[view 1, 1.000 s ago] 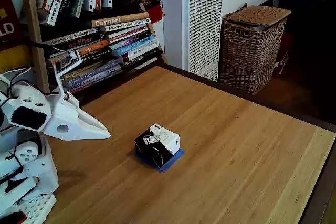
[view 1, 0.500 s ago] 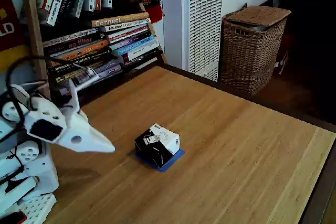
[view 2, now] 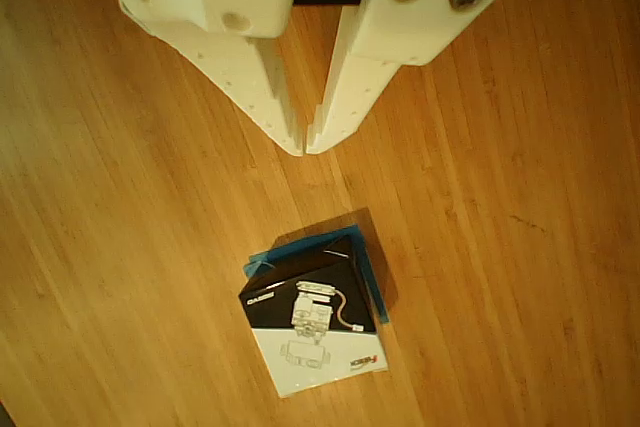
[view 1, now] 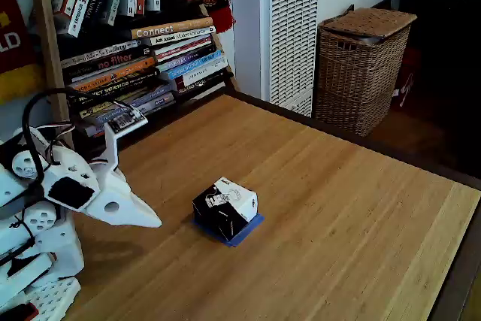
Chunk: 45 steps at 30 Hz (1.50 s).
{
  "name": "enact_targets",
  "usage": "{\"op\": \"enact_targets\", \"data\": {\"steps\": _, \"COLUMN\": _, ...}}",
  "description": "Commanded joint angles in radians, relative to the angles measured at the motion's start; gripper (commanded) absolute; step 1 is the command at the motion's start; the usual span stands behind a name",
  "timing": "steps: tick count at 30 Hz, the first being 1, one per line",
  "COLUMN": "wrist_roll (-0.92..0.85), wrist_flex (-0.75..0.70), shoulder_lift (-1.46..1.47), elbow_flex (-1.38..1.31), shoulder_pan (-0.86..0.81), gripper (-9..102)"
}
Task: Push the box on top of the target
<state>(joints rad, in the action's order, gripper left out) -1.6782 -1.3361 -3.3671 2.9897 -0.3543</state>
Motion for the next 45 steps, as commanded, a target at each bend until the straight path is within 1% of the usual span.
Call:
{"op": "enact_targets", "data": {"steps": 1, "wrist_roll": 0.018, "wrist_flex": -0.005, "shoulder_lift": -0.014, "elbow_flex": 0.002, "shoulder_pan": 0.002, "gripper": 0}}
{"op": "enact_targets", "data": {"steps": 12, "wrist_roll": 0.049, "wrist_flex": -0.005, "shoulder_lift": -0.014, "elbow_flex": 0.003, "shoulder_pan": 0.002, "gripper": 0}}
{"op": "enact_targets", "data": {"steps": 45, "wrist_roll": 0.051, "wrist_flex": -0.005, "shoulder_lift": -0.014, "elbow_flex": 0.003, "shoulder_pan": 0.002, "gripper": 0}}
